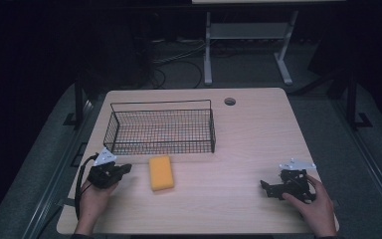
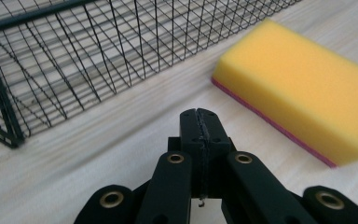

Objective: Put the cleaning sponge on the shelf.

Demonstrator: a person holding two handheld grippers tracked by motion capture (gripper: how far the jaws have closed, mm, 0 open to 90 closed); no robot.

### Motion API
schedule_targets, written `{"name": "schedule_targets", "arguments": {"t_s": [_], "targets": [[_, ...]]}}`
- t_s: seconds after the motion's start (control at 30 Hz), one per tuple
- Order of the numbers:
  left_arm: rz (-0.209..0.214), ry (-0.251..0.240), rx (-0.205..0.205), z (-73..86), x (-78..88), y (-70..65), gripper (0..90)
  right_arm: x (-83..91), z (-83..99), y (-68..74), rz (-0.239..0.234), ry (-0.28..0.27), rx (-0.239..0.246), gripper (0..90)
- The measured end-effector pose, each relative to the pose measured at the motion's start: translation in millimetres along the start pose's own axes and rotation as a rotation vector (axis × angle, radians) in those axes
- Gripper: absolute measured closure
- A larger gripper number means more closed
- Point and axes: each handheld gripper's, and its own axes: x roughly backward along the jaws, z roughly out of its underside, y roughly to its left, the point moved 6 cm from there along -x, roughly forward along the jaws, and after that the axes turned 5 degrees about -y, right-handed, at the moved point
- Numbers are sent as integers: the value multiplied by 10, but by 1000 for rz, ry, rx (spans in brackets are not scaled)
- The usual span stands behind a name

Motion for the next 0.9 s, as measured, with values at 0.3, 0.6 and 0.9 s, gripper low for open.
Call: {"name": "schedule_targets", "arguments": {"t_s": [0.3, 0.6, 0.9], "targets": [[10, 5, -47, -113, -165, -25, 898, 0, -1, 0, 0, 0, 0, 0], [7, 15, -73, -194, -330, -83, 898, 0, 0, 0, 0, 0, -1, 0], [16, 14, -87, -275, -468, -161, 898, 0, 0, 0, 0, 0, 0, 0]]}}
